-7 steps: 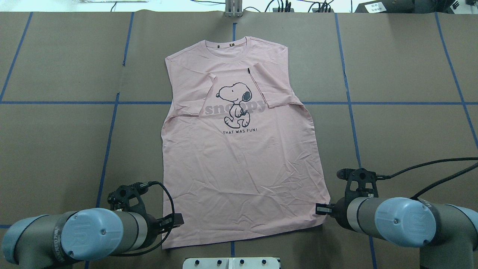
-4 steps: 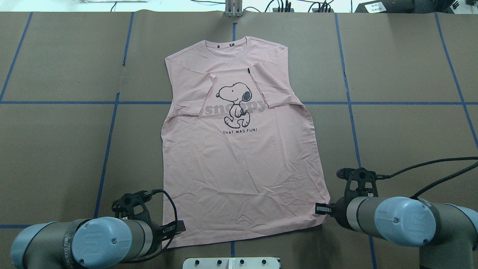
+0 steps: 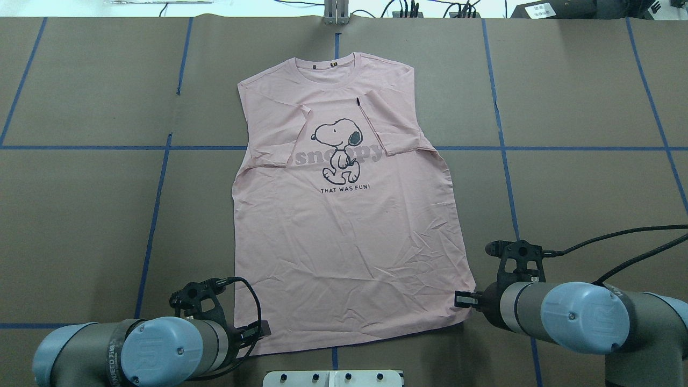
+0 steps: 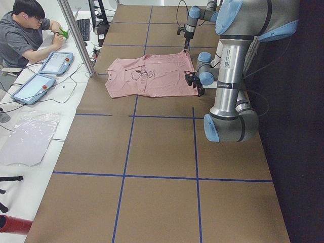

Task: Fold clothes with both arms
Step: 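Grasp the hem corners with both grippers, then lift the hem with both grippers and fold it toward the collar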

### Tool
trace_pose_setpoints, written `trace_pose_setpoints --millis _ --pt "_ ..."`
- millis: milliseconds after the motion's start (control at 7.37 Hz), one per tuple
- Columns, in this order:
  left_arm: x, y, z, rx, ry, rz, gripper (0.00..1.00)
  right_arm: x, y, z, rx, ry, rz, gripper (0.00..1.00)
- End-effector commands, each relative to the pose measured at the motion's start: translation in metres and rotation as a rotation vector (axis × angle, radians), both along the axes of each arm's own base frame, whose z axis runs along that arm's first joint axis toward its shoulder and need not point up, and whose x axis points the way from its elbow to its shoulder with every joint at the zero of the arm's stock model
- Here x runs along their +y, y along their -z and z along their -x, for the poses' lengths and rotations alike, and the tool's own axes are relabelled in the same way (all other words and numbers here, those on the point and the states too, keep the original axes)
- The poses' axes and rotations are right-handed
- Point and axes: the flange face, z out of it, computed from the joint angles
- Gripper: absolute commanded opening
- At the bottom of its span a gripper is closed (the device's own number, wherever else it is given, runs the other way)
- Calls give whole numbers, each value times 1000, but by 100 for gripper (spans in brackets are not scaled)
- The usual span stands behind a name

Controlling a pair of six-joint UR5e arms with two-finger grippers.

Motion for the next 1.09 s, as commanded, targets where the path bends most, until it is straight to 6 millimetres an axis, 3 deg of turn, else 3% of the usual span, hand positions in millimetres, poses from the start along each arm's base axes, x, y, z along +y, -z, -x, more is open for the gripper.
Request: trace_pose_setpoints --millis 0,272,407,543,950 --pt "4 -4 -1 -8 -7 0 83 -1 3 -2 -6 -2 -1 0" --pt "4 -4 -1 -8 -8 1 80 -1 3 -2 -6 -2 -1 0" --pt "4 -4 -1 -8 -9 0 72 -1 3 -3 -6 -4 -1 0" --pt "4 -4 -1 -8 -8 1 61 -1 3 -3 -6 -4 -1 0" --pt "5 -5 -1 -9 -11 0 14 -2 4 -3 -7 -5 -2 0"
